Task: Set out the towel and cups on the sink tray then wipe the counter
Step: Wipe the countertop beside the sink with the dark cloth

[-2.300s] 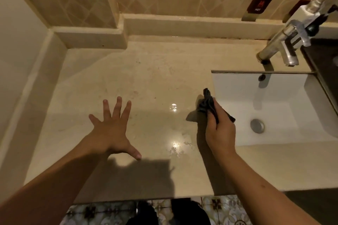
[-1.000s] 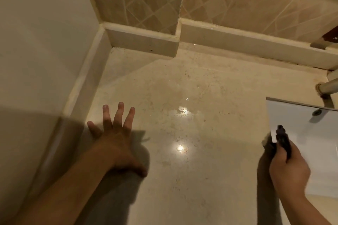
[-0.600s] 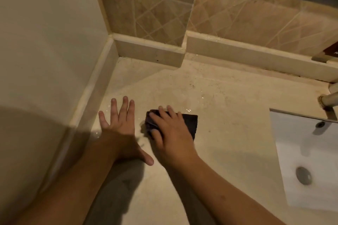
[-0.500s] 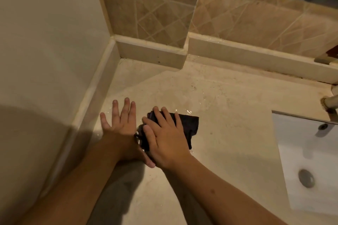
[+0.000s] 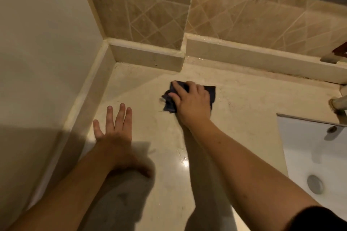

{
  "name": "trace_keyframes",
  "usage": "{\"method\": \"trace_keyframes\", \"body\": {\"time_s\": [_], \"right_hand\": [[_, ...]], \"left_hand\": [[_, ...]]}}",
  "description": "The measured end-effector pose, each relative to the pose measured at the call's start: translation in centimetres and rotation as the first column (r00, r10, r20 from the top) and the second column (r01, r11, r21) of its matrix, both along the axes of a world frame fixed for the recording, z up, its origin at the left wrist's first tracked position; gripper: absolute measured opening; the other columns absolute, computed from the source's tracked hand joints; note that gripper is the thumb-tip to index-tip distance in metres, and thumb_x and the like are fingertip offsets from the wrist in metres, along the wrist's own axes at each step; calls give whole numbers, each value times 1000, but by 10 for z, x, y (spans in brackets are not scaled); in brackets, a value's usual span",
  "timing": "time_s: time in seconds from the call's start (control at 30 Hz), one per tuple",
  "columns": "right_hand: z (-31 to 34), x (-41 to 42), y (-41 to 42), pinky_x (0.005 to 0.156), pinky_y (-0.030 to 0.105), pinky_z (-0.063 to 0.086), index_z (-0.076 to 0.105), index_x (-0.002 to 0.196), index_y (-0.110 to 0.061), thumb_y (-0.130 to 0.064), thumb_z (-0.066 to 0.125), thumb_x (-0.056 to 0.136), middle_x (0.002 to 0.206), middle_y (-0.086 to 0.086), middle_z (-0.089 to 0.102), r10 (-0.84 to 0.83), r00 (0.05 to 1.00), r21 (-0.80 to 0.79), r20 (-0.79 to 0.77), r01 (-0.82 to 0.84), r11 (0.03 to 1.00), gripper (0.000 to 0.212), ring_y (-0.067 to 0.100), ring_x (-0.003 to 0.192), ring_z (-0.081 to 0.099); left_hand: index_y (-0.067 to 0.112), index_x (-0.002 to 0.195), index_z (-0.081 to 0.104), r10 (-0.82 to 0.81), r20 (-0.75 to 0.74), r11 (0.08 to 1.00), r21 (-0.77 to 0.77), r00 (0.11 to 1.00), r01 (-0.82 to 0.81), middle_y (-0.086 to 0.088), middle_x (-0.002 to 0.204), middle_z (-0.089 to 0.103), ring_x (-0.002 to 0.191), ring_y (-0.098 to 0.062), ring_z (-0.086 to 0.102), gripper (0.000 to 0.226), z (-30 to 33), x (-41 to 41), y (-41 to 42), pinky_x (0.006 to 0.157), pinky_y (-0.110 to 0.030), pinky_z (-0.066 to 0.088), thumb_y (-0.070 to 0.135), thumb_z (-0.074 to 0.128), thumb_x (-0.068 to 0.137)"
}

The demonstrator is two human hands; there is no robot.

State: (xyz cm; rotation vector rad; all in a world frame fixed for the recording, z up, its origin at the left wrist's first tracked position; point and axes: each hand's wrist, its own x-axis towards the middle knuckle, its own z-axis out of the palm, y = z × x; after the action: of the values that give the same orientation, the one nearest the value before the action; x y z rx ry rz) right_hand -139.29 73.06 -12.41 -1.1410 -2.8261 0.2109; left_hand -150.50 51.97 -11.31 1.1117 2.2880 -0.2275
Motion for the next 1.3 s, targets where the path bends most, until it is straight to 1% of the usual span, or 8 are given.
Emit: {"method": "trace_keyframes", "body": {"time_s": [0.27, 0.37, 0.5, 0.67, 0.8, 0.87, 1.1, 1.3], "right_hand": [[3, 176, 59, 109, 60, 26, 29, 152, -47, -66, 28, 99, 162, 1, 30, -427, 889, -92, 162, 445, 891, 57, 43, 140, 30], [5, 238, 69, 83, 46, 46, 57, 136, -28, -44, 39, 105, 130, 17, 63, -556, 828, -201, -73, 534, 821, 39, 41, 106, 60], [12, 271, 55, 72, 38, 43, 64, 119, -11, -35, 46, 105, 102, 20, 71, -660, 719, -174, -218, 637, 751, 33, 36, 83, 59], [51, 206, 23, 83, 33, 48, 53, 120, -36, -43, 50, 101, 111, -6, 65, -666, 568, -498, -485, 446, 743, 20, 21, 104, 62], [69, 136, 1, 87, 38, 55, 59, 115, -34, -49, 47, 97, 106, -3, 75, -805, 366, -856, -467, 41, 515, 26, 21, 107, 70], [66, 115, -9, 90, 41, 56, 59, 114, -34, -43, 46, 102, 105, -1, 75, -781, 448, -883, -435, -41, 468, 21, 20, 105, 71], [45, 121, -43, 104, 22, 38, 57, 126, -34, -31, 58, 93, 139, -17, 47, -69, 933, -518, -353, -134, 845, 33, -17, 126, 37], [33, 82, -93, 118, 39, 31, 53, 140, -21, -27, 57, 99, 158, 0, 40, 124, 939, -361, -319, -242, 901, 42, 20, 151, 21]], "left_hand": [[25, 116, -64, 37, 46, 996, -84, 998, -33, -1, 140, -62, 129, -33, -55, 181, 12, 2, 6, 111, -65, -20, 105, 44, -6], [27, 117, -64, 39, 62, 996, -76, 997, -35, 0, 140, -62, 128, -32, -56, 181, 16, 2, 5, 110, -65, -21, 104, 47, -3], [29, 117, -63, 15, 75, 999, -31, 997, -13, 0, 140, -62, 129, -33, -55, 174, 16, 1, 2, 110, -65, -21, 105, 39, -2], [28, 125, -59, -8, 48, 1000, 9, 999, 8, -1, 144, -58, 132, -34, -52, 174, 14, 2, -3, 111, -65, -19, 105, 42, 5], [28, 123, -60, 2, 42, 1000, 10, 999, -3, -1, 145, -58, 133, -33, -52, 178, 12, 1, -3, 110, -65, -19, 106, 40, -2], [28, 123, -60, 3, 39, 1000, 15, 999, -3, 0, 143, -60, 132, -33, -52, 179, 10, 1, -4, 109, -64, -21, 106, 41, -2], [29, 125, -59, -8, 36, 999, 43, 999, 6, 2, 144, -58, 129, -28, -57, 181, 4, -2, -7, 104, -63, -27, 106, 40, -4], [27, 126, -59, -6, 46, 1000, 20, 999, 5, 1, 142, -60, 128, -31, -57, 182, 6, -2, -5, 109, -67, -20, 106, 40, -5]]}}
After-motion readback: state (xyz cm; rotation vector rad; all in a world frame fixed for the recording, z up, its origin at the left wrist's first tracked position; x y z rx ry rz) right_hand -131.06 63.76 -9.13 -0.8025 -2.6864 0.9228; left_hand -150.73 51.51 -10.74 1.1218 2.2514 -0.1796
